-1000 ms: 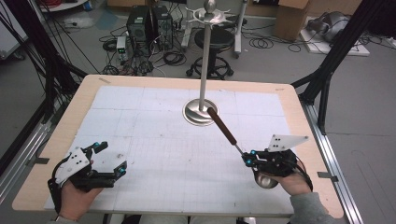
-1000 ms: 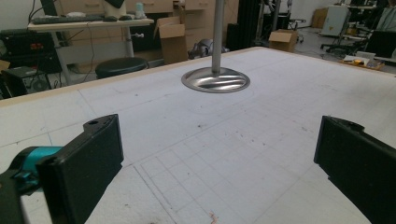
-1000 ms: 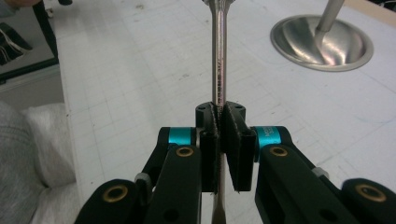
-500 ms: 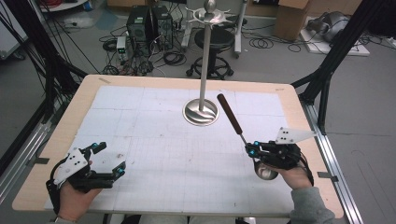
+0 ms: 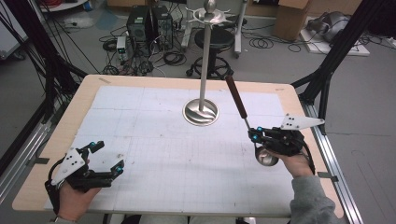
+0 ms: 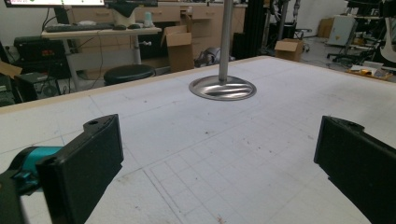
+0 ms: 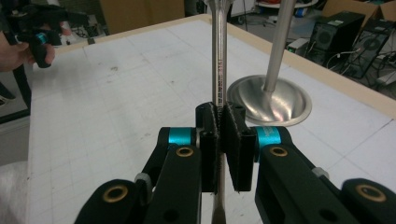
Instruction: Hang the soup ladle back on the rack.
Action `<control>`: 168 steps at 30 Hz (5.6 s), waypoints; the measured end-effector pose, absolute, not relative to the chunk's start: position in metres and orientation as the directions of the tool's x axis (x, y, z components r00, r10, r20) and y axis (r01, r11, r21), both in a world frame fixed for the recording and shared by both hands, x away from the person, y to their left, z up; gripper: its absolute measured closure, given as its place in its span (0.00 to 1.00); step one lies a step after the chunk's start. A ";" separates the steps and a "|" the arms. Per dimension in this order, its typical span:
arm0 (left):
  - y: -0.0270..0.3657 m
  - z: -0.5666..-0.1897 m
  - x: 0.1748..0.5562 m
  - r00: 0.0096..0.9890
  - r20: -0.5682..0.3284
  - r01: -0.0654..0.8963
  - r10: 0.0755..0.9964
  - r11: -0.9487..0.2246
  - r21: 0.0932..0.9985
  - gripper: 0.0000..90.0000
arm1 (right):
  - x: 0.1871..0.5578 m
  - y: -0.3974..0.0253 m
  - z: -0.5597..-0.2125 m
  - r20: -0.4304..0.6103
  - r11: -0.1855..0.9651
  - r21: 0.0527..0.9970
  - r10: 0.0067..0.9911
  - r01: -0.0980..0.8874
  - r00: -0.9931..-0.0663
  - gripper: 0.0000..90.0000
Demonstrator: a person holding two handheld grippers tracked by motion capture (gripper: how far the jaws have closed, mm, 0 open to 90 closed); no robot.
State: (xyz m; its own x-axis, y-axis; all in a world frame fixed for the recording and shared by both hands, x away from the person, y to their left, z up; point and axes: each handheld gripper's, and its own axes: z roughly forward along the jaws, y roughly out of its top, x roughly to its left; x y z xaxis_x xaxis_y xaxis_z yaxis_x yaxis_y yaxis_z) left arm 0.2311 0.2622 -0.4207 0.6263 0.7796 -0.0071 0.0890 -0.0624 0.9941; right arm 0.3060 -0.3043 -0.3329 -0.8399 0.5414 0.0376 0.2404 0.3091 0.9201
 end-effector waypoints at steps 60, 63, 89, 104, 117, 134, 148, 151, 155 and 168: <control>0.271 -0.425 0.229 0.623 -0.069 0.125 0.779 -0.012 0.992 0.02 | 0.390 -0.293 -0.276 0.079 0.147 0.964 0.635 0.220 -0.768 0.94; 0.273 -0.424 0.228 0.621 -0.089 0.133 0.778 0.007 0.991 0.02 | 0.392 -0.292 -0.272 0.066 0.145 0.969 0.632 0.201 -0.772 0.94; 0.281 -0.424 0.225 0.605 -0.114 0.129 0.788 0.044 0.991 0.02 | 0.413 -0.286 -0.271 0.086 0.140 0.966 0.622 0.219 -0.778 0.94; 0.280 -0.425 0.226 0.606 -0.113 0.135 0.788 0.038 0.990 0.02 | 0.413 -0.276 -0.271 0.075 0.170 0.961 0.595 0.217 -0.800 0.94; 0.280 -0.425 0.227 0.608 -0.114 0.135 0.786 0.040 0.990 0.02 | 0.413 -0.265 -0.272 0.064 0.187 0.957 0.606 0.220 -0.793 0.94; 0.281 -0.425 0.226 0.607 -0.115 0.136 0.787 0.039 0.990 0.02 | 0.422 -0.241 -0.273 0.045 0.242 0.936 0.639 0.256 -0.768 0.94; 0.281 -0.424 0.226 0.604 -0.116 0.133 0.789 0.044 0.990 0.02 | 0.431 -0.217 -0.276 0.043 0.257 0.923 0.671 0.287 -0.740 0.94; 0.281 -0.424 0.226 0.603 -0.117 0.133 0.789 0.045 0.990 0.02 | 0.432 -0.215 -0.276 0.044 0.255 0.922 0.677 0.290 -0.734 0.94; 0.281 -0.424 0.226 0.604 -0.115 0.134 0.788 0.042 0.990 0.02 | 0.432 -0.215 -0.277 0.031 0.259 0.924 0.683 0.281 -0.730 0.93; 0.281 -0.423 0.225 0.607 -0.112 0.130 0.787 0.042 0.991 0.02 | 0.414 -0.223 -0.279 -0.028 0.255 0.945 0.689 0.206 -0.724 0.43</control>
